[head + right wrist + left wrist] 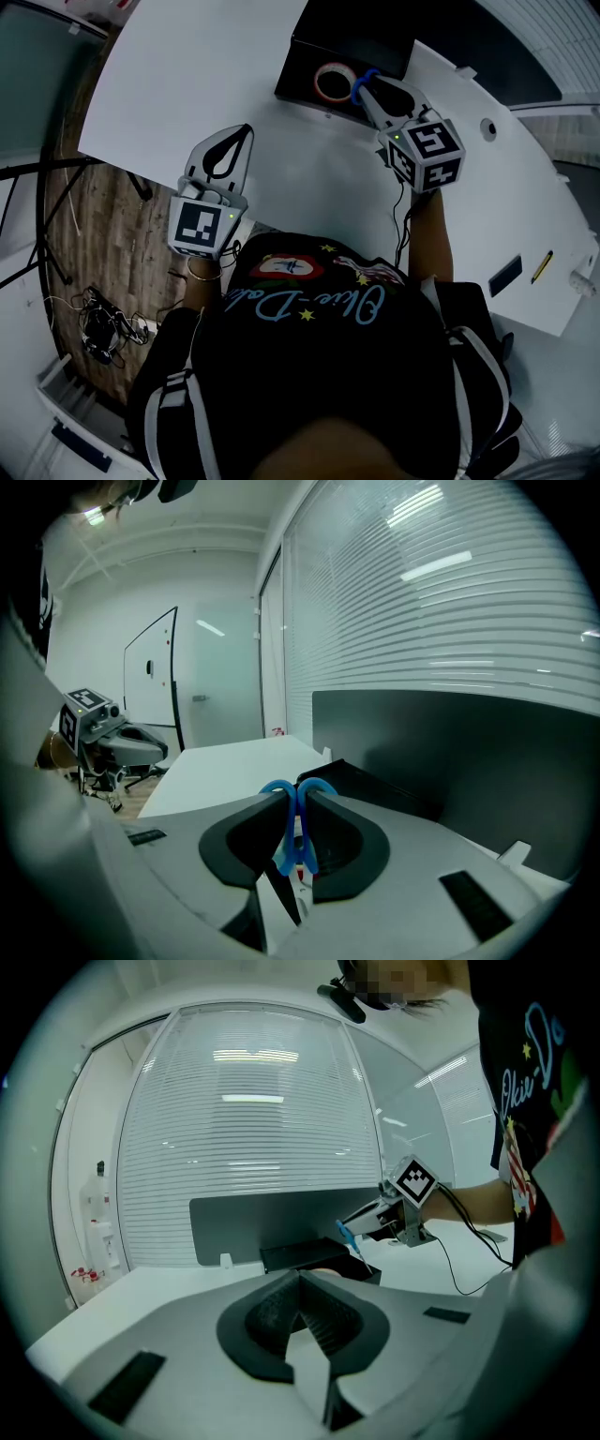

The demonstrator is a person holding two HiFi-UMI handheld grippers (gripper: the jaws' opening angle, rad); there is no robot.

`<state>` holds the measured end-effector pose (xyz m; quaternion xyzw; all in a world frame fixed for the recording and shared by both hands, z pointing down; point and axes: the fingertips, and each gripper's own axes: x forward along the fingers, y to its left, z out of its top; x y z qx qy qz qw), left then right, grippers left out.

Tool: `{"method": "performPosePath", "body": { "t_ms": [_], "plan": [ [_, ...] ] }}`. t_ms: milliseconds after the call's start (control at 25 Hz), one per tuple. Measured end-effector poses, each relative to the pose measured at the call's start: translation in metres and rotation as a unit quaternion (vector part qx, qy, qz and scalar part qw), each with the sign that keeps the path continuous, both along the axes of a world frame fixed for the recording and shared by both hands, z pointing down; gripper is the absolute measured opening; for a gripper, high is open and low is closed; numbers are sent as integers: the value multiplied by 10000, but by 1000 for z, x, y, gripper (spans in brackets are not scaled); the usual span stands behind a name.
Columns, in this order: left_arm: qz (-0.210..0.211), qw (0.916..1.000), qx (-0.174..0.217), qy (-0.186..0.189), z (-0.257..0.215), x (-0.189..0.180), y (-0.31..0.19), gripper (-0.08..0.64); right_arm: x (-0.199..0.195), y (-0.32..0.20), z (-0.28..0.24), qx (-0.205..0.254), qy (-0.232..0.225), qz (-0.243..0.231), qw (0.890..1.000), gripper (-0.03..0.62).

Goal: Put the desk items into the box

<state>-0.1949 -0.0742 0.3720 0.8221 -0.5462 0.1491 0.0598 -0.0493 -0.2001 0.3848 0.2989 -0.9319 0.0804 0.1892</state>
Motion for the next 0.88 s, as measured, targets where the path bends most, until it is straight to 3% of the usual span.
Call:
{"method": "performPosePath", "body": {
  "t_ms": [200, 880],
  "plan": [
    [-23, 10000, -22, -3, 2, -2, 1, 0, -4, -5, -8, 105, -32, -47, 9999, 77],
    [-190, 9998, -101, 44, 13, -20, 2, 0, -26, -3, 35, -157, 424, -282, 9986, 77]
  ]
}}
